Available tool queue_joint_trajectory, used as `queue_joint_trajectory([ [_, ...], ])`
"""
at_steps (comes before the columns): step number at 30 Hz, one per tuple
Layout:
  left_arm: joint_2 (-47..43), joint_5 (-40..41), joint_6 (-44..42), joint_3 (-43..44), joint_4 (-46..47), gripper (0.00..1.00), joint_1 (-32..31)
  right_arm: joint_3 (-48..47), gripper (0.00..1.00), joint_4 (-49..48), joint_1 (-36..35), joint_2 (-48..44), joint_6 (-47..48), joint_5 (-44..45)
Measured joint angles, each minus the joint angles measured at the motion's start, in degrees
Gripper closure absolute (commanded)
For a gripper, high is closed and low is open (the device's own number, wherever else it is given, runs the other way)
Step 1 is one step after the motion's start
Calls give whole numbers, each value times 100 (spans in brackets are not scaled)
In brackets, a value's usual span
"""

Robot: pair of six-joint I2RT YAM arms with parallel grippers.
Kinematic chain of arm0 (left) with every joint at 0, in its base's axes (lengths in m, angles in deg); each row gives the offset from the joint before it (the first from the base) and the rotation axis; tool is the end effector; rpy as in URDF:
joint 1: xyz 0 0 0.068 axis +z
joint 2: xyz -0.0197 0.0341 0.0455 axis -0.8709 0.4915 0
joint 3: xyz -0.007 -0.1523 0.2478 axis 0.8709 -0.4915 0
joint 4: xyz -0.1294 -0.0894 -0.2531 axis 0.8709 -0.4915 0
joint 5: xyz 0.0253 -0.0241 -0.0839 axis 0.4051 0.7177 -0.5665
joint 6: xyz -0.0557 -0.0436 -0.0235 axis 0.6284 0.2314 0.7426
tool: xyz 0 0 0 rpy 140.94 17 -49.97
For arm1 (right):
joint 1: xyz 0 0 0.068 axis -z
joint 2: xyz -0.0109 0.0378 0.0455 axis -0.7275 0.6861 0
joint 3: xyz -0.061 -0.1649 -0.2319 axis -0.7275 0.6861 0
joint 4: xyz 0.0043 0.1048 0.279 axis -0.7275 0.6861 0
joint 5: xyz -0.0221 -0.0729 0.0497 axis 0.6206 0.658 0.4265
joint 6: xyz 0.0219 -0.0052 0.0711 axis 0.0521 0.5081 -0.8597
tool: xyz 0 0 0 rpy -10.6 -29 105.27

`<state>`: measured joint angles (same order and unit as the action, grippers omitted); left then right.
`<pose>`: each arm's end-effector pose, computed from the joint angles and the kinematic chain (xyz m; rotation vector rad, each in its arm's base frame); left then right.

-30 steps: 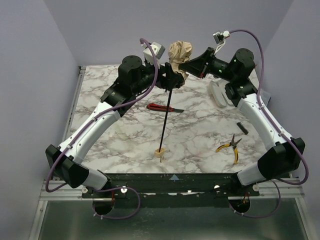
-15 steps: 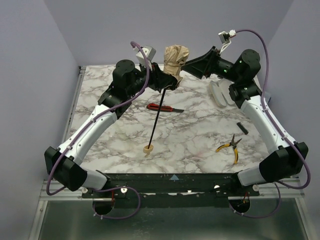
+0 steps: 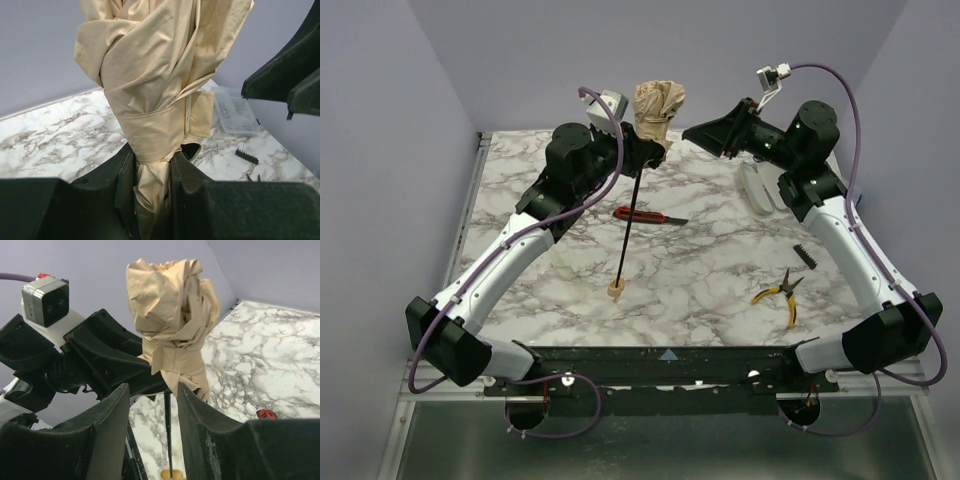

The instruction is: Open the umbrella

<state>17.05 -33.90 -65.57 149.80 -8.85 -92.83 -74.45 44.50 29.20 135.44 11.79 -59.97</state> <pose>0.3168 -0.2106 0.4567 0.3171 1.6078 -0.7940 0.3442 0.1521 0.4788 -0.3616 1.5460 1.3093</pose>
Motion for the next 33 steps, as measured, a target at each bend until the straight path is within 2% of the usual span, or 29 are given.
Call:
queue_joint_trajectory([
  [6, 0, 332, -413, -17, 48, 100, -210, 0, 54, 232, -483, 0, 111, 590],
  [10, 0, 400, -601, -70, 127, 100, -334, 0, 59, 345, -660, 4, 146, 1016],
  [23, -2, 752, -1182, -164, 225, 100, -601, -44, 100, 516, -748, 170, 243, 1515],
  [26, -2, 879, -1349, -164, 225, 100, -660, -44, 99, 501, -776, 175, 254, 1510],
  [29, -2, 1014, -1449, -164, 225, 100, -704, -44, 88, 481, -822, 175, 308, 1506],
  [33, 0, 1143, -1556, -164, 212, 100, -743, -44, 80, 476, -885, 175, 350, 1508],
])
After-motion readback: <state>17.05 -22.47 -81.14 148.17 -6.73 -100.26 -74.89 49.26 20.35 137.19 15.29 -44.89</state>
